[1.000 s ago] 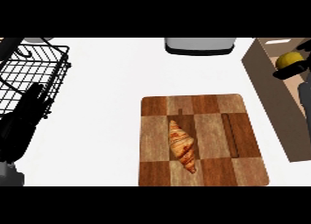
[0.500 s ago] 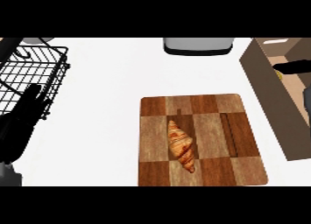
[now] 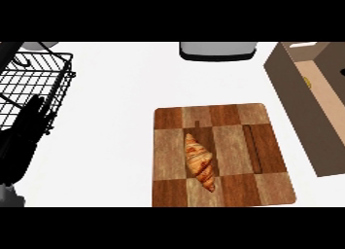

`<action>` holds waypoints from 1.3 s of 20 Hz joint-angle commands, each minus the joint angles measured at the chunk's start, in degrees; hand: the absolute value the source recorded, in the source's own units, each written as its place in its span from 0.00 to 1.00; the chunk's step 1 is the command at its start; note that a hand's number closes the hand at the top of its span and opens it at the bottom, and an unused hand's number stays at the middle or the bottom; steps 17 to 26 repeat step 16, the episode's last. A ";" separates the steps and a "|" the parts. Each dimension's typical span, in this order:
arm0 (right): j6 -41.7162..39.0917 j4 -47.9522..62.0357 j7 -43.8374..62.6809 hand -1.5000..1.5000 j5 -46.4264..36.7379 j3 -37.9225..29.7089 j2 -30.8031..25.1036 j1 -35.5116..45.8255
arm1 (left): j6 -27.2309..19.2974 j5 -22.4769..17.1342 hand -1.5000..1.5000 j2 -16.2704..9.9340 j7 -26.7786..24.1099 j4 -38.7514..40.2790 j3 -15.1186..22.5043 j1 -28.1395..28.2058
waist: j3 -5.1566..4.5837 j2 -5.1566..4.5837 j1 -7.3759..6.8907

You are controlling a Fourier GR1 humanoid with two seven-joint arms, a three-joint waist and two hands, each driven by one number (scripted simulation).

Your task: Pick the lemon from the cutting board and place it in the cardboard box

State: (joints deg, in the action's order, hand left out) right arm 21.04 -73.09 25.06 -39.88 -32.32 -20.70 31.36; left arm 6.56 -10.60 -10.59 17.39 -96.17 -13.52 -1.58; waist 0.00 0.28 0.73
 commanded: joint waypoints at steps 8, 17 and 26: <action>-12.76 -22.65 0.40 0.00 17.46 -7.95 -3.86 -18.60 | 1.52 -0.80 0.50 -0.63 -0.62 0.01 -0.99 1.16 | -0.02 -0.07 -0.06; -15.60 -26.17 -4.59 0.00 25.98 -13.58 -3.74 -27.92 | 1.44 -1.22 0.50 -0.92 2.17 -2.06 -0.64 -0.11 | 0.01 -0.15 -0.45; -15.60 -26.17 -4.59 0.00 25.98 -13.58 -3.74 -27.92 | 1.44 -1.22 0.50 -0.92 2.17 -2.06 -0.64 -0.11 | 0.01 -0.15 -0.45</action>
